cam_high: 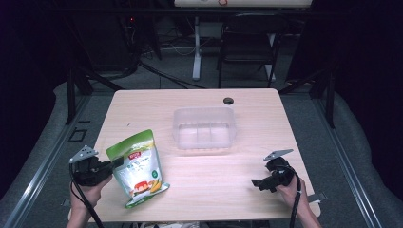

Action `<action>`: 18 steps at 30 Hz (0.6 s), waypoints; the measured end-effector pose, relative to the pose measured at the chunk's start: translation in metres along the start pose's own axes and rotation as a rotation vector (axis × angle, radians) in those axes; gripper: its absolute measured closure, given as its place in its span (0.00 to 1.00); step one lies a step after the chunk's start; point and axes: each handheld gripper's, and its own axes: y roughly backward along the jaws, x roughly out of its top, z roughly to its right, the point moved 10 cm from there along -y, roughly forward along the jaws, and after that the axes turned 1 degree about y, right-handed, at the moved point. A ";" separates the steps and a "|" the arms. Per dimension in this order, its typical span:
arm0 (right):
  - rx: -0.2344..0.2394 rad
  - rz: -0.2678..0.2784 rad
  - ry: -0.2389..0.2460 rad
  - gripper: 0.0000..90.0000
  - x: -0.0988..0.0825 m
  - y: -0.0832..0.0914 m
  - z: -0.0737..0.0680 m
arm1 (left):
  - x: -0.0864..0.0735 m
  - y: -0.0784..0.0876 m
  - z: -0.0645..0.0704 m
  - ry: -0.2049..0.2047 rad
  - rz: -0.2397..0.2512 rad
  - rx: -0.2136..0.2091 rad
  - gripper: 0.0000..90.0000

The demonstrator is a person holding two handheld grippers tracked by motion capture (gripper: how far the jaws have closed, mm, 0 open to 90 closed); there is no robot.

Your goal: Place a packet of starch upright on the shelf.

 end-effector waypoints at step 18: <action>-0.004 -0.001 0.001 0.02 0.000 0.000 0.000 | 0.017 0.012 0.046 0.004 0.022 -0.177 1.00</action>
